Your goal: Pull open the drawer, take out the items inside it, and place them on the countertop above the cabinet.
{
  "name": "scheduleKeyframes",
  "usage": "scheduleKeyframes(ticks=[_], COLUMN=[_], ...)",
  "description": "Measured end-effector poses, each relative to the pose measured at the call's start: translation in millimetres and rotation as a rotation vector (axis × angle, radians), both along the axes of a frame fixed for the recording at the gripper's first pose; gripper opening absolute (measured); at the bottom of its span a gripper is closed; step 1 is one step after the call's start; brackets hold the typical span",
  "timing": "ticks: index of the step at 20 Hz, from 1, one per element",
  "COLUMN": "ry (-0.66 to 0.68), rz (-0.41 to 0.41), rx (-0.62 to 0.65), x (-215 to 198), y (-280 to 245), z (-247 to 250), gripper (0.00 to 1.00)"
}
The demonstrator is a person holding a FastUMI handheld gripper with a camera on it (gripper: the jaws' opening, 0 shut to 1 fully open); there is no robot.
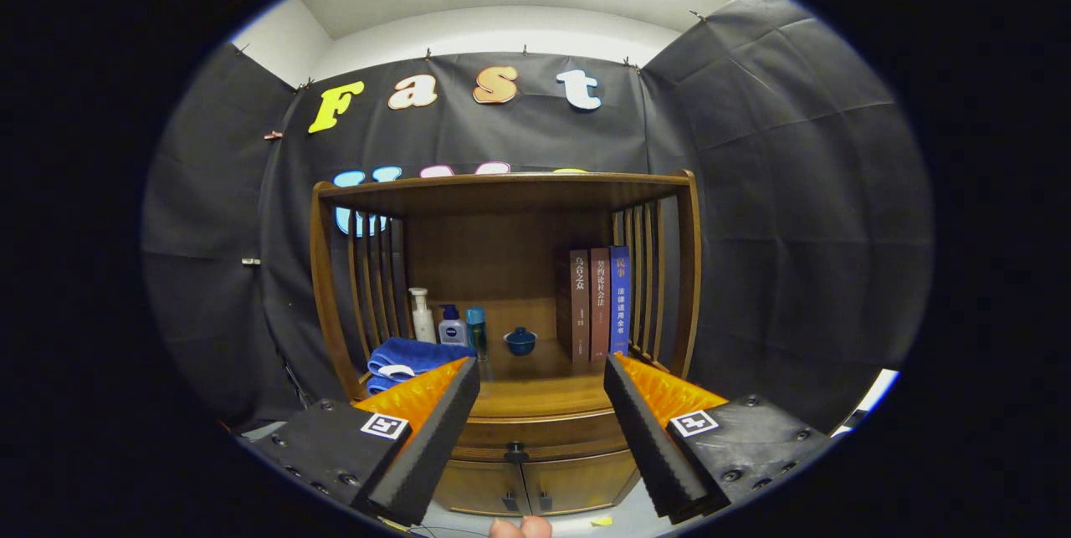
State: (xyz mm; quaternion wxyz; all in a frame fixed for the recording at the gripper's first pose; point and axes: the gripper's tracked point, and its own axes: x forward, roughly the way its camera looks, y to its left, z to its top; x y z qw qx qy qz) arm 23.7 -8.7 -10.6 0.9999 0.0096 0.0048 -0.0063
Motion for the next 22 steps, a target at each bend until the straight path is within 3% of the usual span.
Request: scheduleKeyframes(ticks=[5, 16, 19, 22], ry=[-0.034, 0.061, 0.095, 0.132], rz=[-0.011, -0.003, -0.029, 0.005], rx=[-0.038, -0.008, -0.001, 0.01], x=[21.3, 76.4, 87.7, 95.8], y=[-4.0, 18.6, 15.5, 22.3], z=[-14.0, -197.1, -236.6, -265.4], gripper=[0.98, 0.98, 0.98, 0.98])
